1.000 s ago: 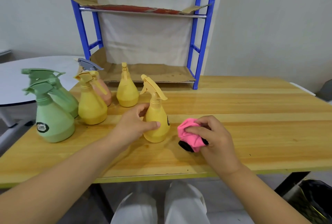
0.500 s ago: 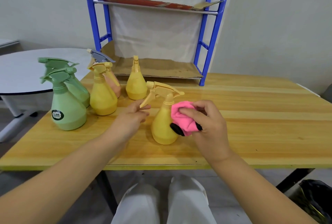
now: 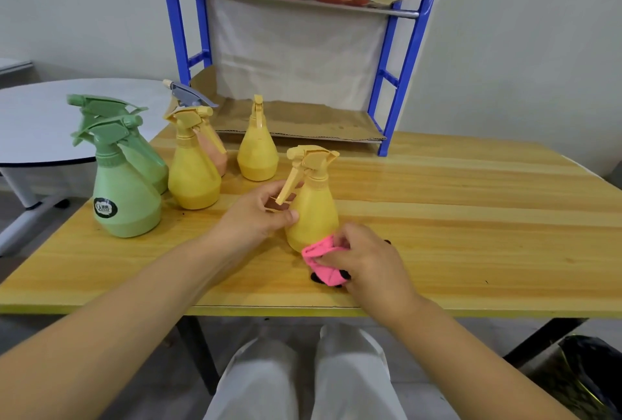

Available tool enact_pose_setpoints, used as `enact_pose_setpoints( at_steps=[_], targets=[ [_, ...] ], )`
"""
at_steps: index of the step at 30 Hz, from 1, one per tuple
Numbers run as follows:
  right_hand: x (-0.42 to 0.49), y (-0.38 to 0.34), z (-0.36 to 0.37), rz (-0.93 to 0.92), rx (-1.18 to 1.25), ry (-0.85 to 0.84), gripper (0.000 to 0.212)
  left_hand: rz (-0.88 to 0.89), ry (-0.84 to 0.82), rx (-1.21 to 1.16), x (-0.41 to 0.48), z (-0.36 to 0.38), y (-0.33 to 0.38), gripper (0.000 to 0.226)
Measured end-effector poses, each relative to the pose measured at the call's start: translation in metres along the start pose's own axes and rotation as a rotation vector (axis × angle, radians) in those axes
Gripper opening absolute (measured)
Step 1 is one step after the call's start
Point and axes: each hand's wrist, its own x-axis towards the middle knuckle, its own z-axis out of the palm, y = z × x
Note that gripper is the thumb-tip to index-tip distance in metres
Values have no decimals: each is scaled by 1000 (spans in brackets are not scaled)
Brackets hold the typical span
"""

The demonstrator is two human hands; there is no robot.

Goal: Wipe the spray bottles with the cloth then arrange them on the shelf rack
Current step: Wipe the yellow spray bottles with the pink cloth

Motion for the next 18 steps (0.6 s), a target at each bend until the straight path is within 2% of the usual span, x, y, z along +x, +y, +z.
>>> enact_pose_setpoints(
  at_steps=[1,3,5,7,10,12,18],
  targets=[
    [0,1,0,21,-1,-45,19,1,2,21,2,0,0,45],
    [2,5,1,57,12,-111,42,-7,-6,58,4,-1,1,47],
    [5,7,-3,51,39,-130,51,-28,-26,96,6,-3,3,47],
    [10,6,-12,50,72,-63,46,-36,-41,72,8,-4,5,44],
    [25,2,-25,100,94,182,35,-9,-29,-22,9,-2,10,35],
    [38,0,-26,133,119,273,36,7,-22,-59,10,1,10,33],
    [39,3,-6,56,22,182,49,7,-24,-64,13,0,5,30]
  ],
)
